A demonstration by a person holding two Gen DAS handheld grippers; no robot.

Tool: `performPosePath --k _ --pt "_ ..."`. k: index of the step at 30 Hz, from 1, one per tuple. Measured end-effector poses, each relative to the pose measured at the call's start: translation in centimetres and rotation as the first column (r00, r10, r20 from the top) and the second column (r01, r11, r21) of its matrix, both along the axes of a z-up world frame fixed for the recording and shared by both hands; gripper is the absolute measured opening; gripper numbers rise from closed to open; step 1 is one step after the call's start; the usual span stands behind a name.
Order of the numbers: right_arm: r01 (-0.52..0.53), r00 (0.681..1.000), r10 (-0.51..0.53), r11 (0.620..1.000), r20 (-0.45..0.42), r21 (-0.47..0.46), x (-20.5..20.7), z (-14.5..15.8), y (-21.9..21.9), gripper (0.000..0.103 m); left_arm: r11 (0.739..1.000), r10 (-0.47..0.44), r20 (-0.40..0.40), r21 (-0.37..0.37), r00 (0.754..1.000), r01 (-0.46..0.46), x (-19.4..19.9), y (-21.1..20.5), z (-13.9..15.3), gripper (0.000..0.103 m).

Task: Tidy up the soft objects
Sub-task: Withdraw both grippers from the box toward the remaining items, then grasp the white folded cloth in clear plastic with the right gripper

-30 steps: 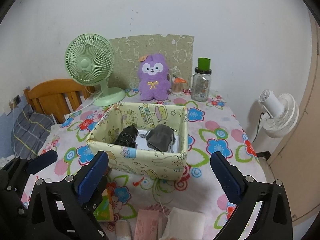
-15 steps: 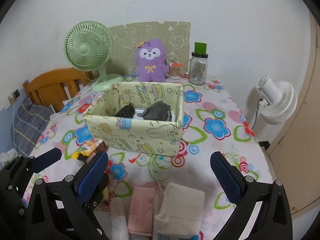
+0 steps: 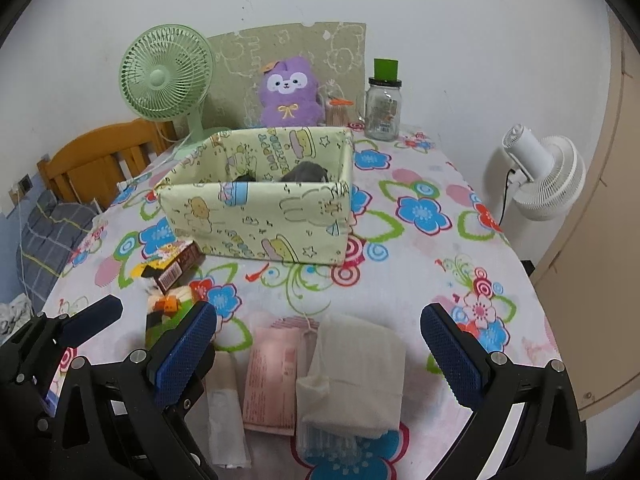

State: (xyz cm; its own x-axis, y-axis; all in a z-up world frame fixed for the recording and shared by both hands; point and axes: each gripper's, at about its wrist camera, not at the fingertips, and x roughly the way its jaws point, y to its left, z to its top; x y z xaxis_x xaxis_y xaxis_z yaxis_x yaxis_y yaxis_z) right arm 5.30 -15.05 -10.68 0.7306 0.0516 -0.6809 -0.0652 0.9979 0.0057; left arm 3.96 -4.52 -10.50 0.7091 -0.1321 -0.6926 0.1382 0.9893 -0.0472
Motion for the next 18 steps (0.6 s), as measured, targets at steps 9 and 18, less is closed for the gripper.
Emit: performPosePath --k 9,18 --pt "0.033 0.999 -0.032 0.999 -0.019 0.010 -0.8 -1.4 -0.6 0.103 0.999 0.014 -0.015 -0.042 1.000 -0.015 -0.6 -0.4 -1.7 0.084" --pt "0.050 0.998 -0.050 0.999 -0.045 -0.004 -0.7 -3.1 -1.3 0.103 0.999 0.027 -0.049 -0.030 0.998 -0.028 -0.4 -1.0 -3.3 0.084"
